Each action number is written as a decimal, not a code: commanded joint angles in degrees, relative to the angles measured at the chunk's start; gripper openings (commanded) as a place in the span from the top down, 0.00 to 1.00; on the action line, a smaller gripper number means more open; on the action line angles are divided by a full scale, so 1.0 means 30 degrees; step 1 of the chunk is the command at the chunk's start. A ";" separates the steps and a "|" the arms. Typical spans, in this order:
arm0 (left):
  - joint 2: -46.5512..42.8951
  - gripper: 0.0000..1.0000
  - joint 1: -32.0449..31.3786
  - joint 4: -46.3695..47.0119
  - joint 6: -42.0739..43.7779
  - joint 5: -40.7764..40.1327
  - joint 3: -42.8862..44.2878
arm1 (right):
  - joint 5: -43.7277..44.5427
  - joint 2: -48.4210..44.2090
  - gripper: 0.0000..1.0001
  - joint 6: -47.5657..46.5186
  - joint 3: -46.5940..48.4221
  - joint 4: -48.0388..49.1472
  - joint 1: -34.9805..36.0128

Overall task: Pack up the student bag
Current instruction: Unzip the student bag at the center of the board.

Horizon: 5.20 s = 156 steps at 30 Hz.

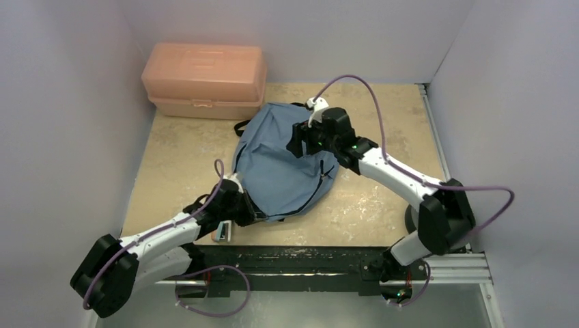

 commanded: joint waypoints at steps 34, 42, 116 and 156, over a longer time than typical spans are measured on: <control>1.0271 0.31 0.2354 -0.8087 -0.0846 -0.2720 1.6714 | 1.3340 0.2412 0.94 -0.1945 -0.6269 0.8290 0.6933; 1.2752 0.31 0.2177 -0.8369 -0.0765 -0.3009 1.8358 | 1.2246 0.2220 1.00 -0.1737 -0.6673 0.8865 0.6970; 0.9255 0.89 0.0808 0.2323 0.7038 -0.1435 0.9583 | -0.0693 -0.3304 0.31 2.0571 -0.7903 0.0808 -0.1239; 1.5059 0.59 -0.3491 -0.9651 1.5060 -0.0226 2.2370 | -0.3843 -0.1436 1.00 2.2182 -1.3364 1.1408 -0.4227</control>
